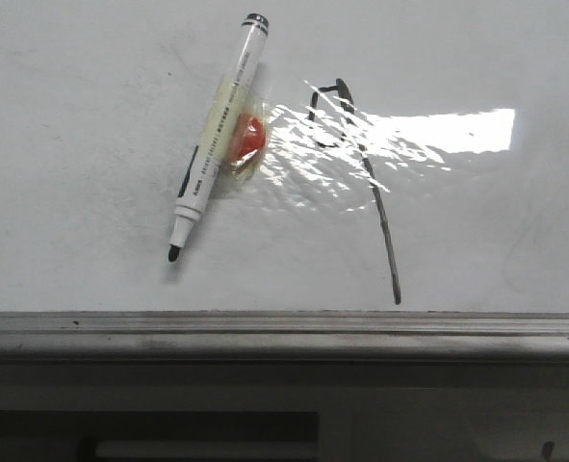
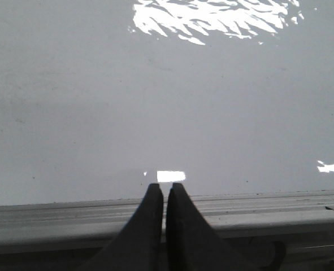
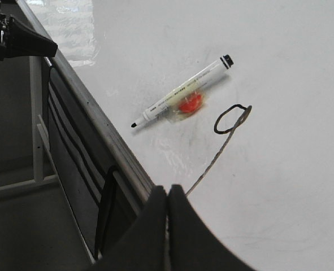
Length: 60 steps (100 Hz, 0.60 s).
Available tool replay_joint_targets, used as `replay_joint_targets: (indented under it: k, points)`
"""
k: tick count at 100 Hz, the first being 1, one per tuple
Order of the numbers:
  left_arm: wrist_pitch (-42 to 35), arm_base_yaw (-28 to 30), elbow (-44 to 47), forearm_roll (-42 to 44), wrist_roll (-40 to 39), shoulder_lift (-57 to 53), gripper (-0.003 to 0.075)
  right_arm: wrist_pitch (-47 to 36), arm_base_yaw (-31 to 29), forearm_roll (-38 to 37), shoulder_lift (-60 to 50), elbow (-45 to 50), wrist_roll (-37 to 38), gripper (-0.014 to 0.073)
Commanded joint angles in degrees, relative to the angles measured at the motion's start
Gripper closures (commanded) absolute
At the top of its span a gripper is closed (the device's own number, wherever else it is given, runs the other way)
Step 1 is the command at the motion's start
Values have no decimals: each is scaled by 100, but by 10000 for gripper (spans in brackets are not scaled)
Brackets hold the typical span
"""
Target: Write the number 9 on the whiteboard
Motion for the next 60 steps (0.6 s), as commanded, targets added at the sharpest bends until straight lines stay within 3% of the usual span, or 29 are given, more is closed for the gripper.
replay_joint_targets:
  k: [1,11,20,28,41,60]
  points:
    - [-155,5,109,-72,-67,-149,741,-466,-46,-40,43,-88,4,656]
    - [-155,5,109,-72,-67,-149,741,-703,-54,-52,43,131,122,656]
    - [-155,5,109,-72,-67,-149,741,-1314,-274,-373,6,548,907,656]
    - [-155,5,109,-72,-67,-149,741,-2031,-706,-960,6,972,1827,656]
    - [-155,5,109,-72,-67,-149,741,-2141,-1551,-1325,6,1481,2802,656]
    - [-155,5,109,-72,-67,-149,741,-2131,-2302,-1397,-287,2013,2932,656]
